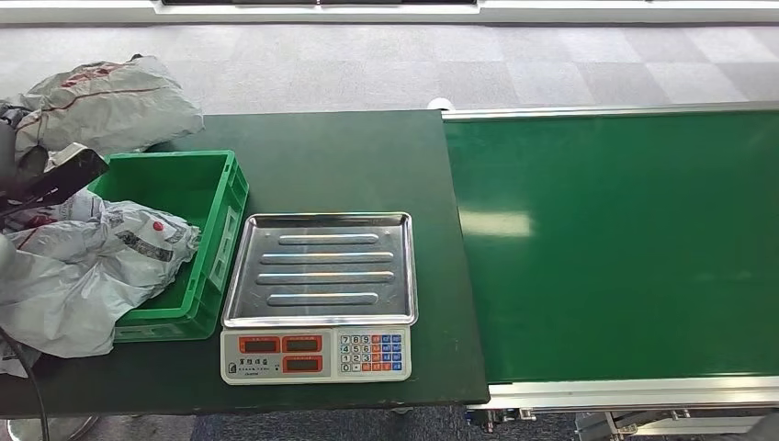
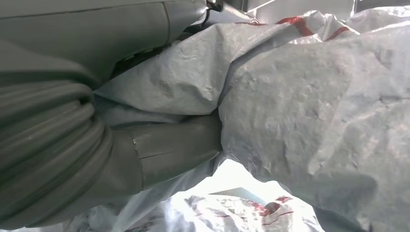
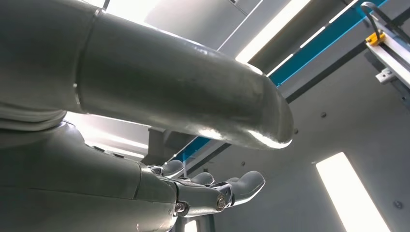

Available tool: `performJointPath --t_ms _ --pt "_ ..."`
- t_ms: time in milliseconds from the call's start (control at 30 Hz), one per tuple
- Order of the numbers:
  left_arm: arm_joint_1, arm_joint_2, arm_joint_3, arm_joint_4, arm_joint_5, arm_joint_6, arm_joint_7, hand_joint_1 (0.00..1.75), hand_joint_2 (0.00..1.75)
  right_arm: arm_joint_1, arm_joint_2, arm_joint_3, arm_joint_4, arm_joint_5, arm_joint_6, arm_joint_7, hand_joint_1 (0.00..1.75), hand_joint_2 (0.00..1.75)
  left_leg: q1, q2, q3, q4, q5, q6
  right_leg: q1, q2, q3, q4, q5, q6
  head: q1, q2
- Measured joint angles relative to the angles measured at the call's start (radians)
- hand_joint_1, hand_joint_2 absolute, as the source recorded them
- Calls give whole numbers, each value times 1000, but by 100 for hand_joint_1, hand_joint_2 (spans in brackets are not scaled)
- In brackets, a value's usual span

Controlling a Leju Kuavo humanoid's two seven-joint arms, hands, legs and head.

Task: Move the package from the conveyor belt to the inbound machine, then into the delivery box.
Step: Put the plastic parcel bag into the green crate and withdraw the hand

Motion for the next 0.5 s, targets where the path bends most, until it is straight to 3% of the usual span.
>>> performJointPath --t_ms 200,367,400,500 --pt "240 28 183 -42 -37 7 7 175 175 52 1 0 -13 11 0 0 0 0 -1 5 1 -1 -2 -1 -1 4 -2 0 -1 -1 0 0" --pt "520 -26 344 -100 -112 -27 -10 175 175 77 2 0 -14 5 0 0 0 0 -1 10 2 -1 -5 -2 -1 9 -3 0 -2 -2 0 0" --pt "554 -41 367 -114 -126 -35 -12 133 175 78 2 -1 -14 4 0 0 0 0 -1 9 2 -1 -5 -2 -1 9 -2 0 -3 -2 0 0" --pt "609 -73 421 -149 -155 -53 -7 2 44 80 2 -1 -14 3 0 0 0 0 -2 7 0 -1 -6 -1 -2 6 1 0 -4 -1 0 0"
